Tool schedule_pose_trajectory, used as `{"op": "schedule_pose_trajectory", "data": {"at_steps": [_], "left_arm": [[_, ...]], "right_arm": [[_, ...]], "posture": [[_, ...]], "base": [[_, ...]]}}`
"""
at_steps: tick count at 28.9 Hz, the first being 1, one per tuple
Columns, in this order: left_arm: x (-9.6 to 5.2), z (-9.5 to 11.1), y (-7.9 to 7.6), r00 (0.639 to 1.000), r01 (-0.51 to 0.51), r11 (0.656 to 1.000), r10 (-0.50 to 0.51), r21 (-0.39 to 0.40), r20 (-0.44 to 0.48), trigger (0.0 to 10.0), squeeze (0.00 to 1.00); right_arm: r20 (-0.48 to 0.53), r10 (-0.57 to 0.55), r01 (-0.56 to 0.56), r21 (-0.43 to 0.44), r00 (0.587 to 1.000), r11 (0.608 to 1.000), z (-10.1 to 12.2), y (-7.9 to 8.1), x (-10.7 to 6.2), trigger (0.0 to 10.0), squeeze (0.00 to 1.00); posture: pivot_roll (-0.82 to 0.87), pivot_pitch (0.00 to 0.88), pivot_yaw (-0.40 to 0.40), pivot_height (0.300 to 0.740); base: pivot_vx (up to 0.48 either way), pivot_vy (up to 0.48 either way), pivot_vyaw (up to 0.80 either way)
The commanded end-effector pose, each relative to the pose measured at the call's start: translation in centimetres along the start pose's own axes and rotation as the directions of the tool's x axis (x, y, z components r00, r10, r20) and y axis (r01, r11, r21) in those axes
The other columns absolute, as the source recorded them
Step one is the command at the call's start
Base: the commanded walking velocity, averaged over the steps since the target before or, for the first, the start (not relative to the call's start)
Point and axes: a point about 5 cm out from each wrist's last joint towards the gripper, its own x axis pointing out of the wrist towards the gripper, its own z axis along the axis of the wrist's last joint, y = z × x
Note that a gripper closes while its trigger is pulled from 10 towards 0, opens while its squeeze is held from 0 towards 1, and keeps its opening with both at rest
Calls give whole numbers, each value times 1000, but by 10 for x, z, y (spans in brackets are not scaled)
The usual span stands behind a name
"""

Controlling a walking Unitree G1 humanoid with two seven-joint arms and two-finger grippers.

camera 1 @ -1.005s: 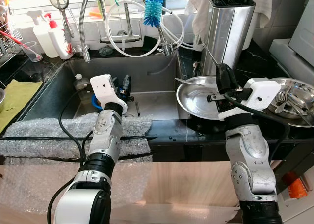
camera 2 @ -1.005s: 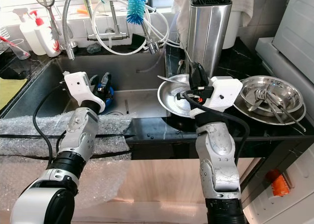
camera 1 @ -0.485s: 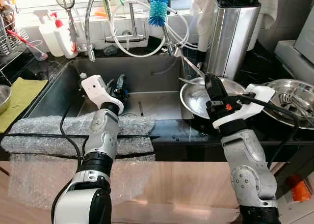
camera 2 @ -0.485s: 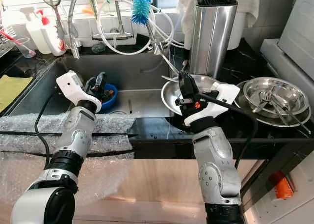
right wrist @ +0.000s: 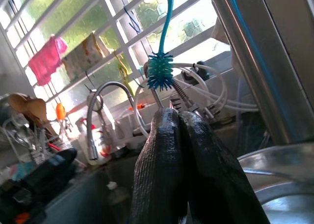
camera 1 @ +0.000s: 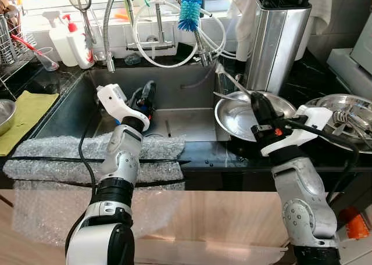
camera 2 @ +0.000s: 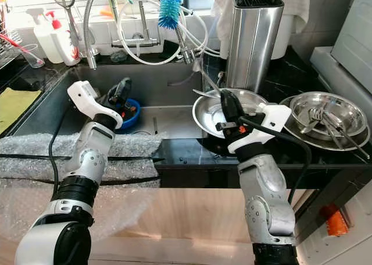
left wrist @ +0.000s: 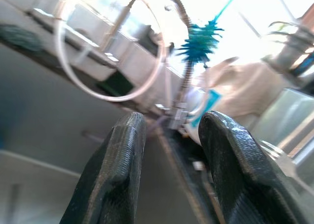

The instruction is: Kitchen organization

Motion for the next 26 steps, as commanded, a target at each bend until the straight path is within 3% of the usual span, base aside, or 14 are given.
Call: {"op": "schedule_pose_trajectory", "data": {"at_steps": [1,4,7,11,12,19,20,21,26], "left_arm": [[-3,0,-2,1000,30,999,-31,-32,-8,10000,0],[-5,-1,-8,997,71,996,-72,-56,-20,10000,0],[-6,-5,-14,991,120,990,-124,-77,-52,10000,0],[-6,-6,-16,989,129,987,-134,-92,-55,10000,0],[-6,-5,-17,989,133,985,-140,-111,-49,10000,1000],[-9,-3,-21,982,168,974,-179,-152,-62,10000,973],[-10,-3,-23,979,183,971,-194,-153,-65,10000,663],[-10,-2,-26,974,203,965,-216,-167,-62,10000,0],[-12,-3,-33,958,256,947,-275,-193,-77,10000,0]], "right_arm": [[2,6,-6,101,1000,995,-4,-3,-2,10000,0],[26,5,-9,166,1000,986,-3,-4,-3,10000,0],[57,68,-80,227,996,971,-1,2,-2,10000,0],[61,82,-94,234,995,968,-1,3,-2,10000,0],[60,102,-113,240,993,964,-1,5,-2,10000,0],[38,214,-216,279,976,936,-6,12,-4,10000,0],[33,217,-218,278,976,936,-7,12,-4,10000,0],[29,237,-235,291,971,927,-8,13,-5,10000,0],[12,301,-290,306,953,907,-10,17,-6,10000,0]], "posture": [[-38,23,97,740],[-39,24,97,740],[-38,22,98,740],[-37,21,98,740],[-37,22,97,740],[-31,17,96,740],[-30,17,95,740],[-27,16,95,740],[-29,14,93,740]], "base": [[0,0,0],[0,0,0],[0,0,0],[0,0,0],[0,0,0],[0,0,0],[0,0,0],[0,0,0],[0,0,0]]}}
